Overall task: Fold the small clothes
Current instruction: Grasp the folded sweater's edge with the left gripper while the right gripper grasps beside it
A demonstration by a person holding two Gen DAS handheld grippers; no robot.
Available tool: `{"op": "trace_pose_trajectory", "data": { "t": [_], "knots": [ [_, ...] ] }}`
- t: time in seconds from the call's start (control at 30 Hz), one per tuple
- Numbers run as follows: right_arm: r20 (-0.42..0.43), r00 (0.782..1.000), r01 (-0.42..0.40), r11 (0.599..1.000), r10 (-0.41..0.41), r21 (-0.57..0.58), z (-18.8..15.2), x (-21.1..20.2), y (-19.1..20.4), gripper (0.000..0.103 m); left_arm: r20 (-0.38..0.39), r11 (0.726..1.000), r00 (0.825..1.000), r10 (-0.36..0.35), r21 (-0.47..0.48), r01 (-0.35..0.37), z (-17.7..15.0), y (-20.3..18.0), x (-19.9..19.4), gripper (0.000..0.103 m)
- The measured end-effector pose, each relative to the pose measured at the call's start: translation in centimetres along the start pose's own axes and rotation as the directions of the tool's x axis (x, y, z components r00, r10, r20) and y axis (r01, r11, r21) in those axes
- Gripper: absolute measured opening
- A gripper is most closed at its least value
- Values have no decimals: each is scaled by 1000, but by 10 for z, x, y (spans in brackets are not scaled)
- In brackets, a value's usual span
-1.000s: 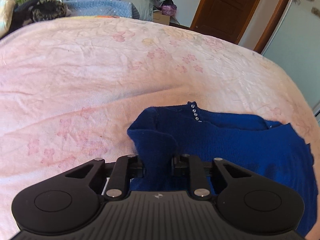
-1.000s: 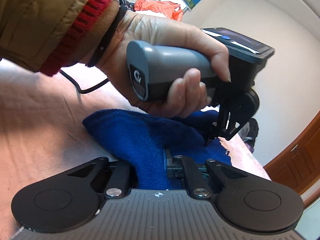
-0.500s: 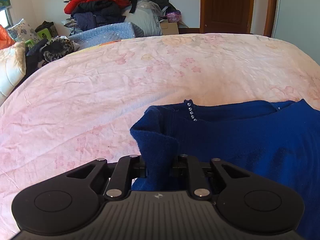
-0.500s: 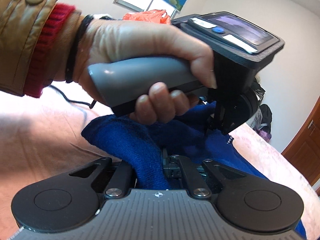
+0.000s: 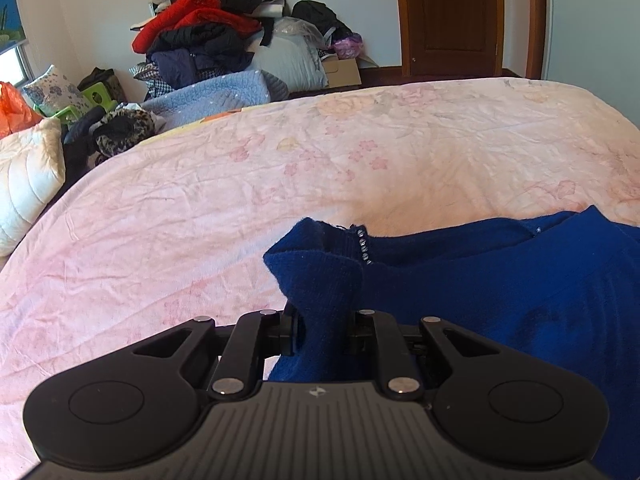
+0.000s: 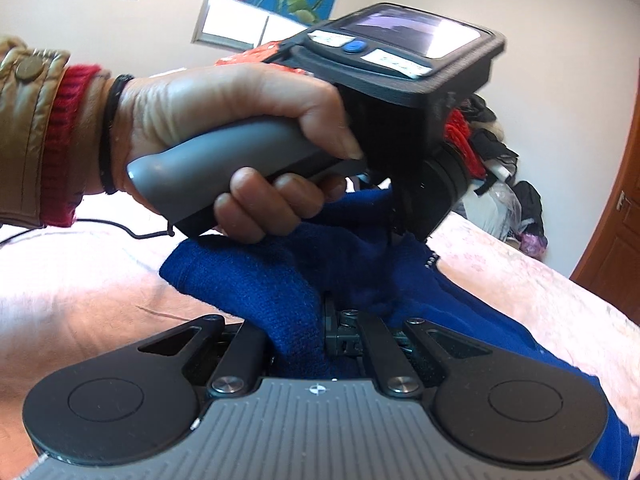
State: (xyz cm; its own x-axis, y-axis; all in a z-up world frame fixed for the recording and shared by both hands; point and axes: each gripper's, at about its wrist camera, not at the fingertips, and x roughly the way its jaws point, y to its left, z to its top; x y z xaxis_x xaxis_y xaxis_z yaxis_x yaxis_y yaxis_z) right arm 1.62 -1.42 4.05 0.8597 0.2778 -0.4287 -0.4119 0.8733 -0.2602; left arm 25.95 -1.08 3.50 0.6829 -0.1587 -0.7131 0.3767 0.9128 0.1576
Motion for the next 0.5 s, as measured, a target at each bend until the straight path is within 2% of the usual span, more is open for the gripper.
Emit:
{"op": "trace_pose_trajectory", "data": {
  "t": [0.5],
  "knots": [
    [28, 999, 12, 983, -18, 184, -23, -32, -49, 5, 53, 998, 999, -8, 66, 5, 22, -58, -27, 15]
  ]
}}
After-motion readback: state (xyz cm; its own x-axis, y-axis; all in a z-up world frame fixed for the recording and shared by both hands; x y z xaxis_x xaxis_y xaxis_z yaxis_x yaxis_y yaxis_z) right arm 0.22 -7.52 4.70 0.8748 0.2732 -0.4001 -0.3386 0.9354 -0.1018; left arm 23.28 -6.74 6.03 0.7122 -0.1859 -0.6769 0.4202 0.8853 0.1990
